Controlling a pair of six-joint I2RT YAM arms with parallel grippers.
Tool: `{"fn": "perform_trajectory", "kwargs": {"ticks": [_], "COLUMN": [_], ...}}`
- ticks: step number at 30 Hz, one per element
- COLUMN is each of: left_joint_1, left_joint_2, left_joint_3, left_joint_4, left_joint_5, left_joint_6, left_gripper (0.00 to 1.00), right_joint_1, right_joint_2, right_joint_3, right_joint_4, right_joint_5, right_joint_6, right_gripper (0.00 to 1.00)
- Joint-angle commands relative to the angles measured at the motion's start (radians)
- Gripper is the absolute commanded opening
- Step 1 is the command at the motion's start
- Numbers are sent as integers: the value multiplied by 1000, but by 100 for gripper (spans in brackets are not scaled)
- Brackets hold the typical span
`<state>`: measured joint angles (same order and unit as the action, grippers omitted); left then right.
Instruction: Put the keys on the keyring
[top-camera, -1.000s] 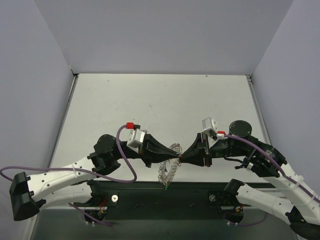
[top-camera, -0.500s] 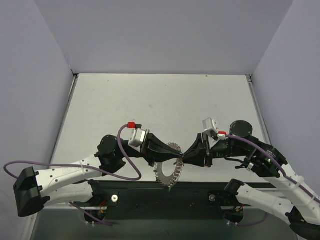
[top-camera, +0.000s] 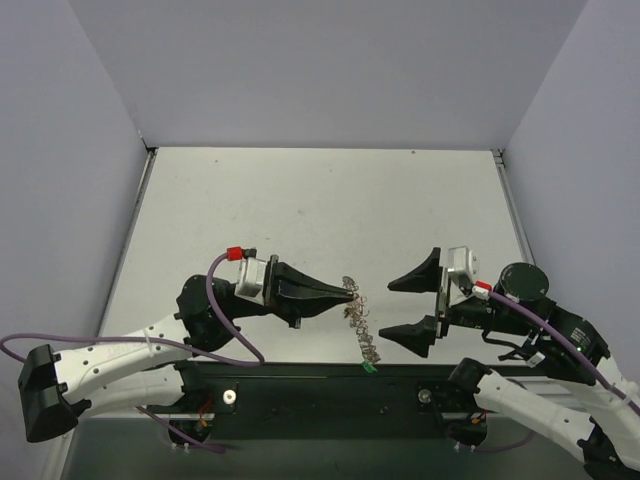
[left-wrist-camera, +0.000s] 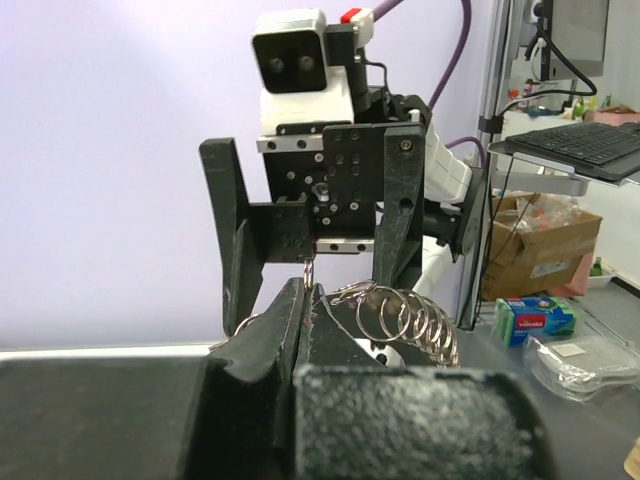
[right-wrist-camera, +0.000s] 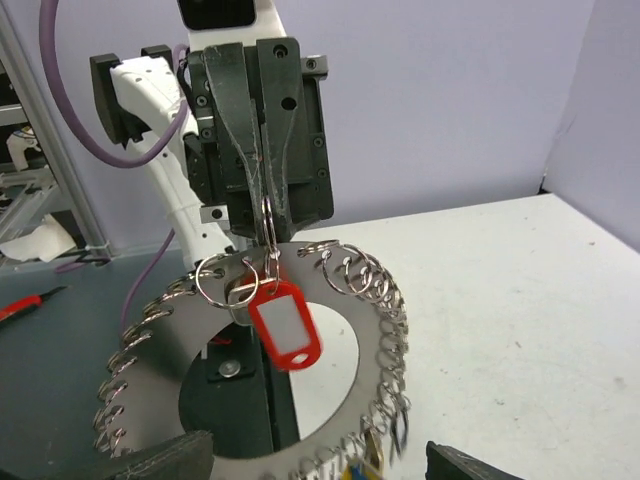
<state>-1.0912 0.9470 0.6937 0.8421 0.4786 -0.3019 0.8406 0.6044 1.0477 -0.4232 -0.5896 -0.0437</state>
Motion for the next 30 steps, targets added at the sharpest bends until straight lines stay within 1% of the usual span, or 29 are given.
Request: {"fn": "perform_trajectory", "kwargs": {"ticks": [1,3,7,9,11,15,16,21,22,30], "left_joint_1": [1,1,1,2,1,1,1,1,2,1], "left_joint_2": [-33,-33,-30,-28,-27,-25,-25,-25,-25,-33], "left_joint_3": [1,-2,-2,-2,7,13,12,10,10,7], "left_joint_4": [3,0,-8,-12,-32,-63,-66,-69,-69,-67], "left_joint_5": [-51,-44,-31,-25,-20,-14,-11,-8,-9,-14], "left_joint_6": [35,30,24,20,21,29,30,33,33,35], "left_gripper": [0,0,0,0,0,0,0,0,0,0], "right_joint_1": [2,2,2,3,3,2,2,3,3,3], "right_joint_2": [12,21,38,57,77,104,107,130,139,163], "right_joint_3": [58,74,86,100,104,110,110,112,113,112], "right_joint_4": [34,49,113,127,150,184,196,228,230,235], "right_joint_5": [50,48,28,19,-10,-50,-55,-101,-108,-173], "right_joint_6": [-38,-44,-44,-44,-38,-19,-16,-1,4,19], "right_gripper": [85,82,69,66,60,54,51,44,41,36]}}
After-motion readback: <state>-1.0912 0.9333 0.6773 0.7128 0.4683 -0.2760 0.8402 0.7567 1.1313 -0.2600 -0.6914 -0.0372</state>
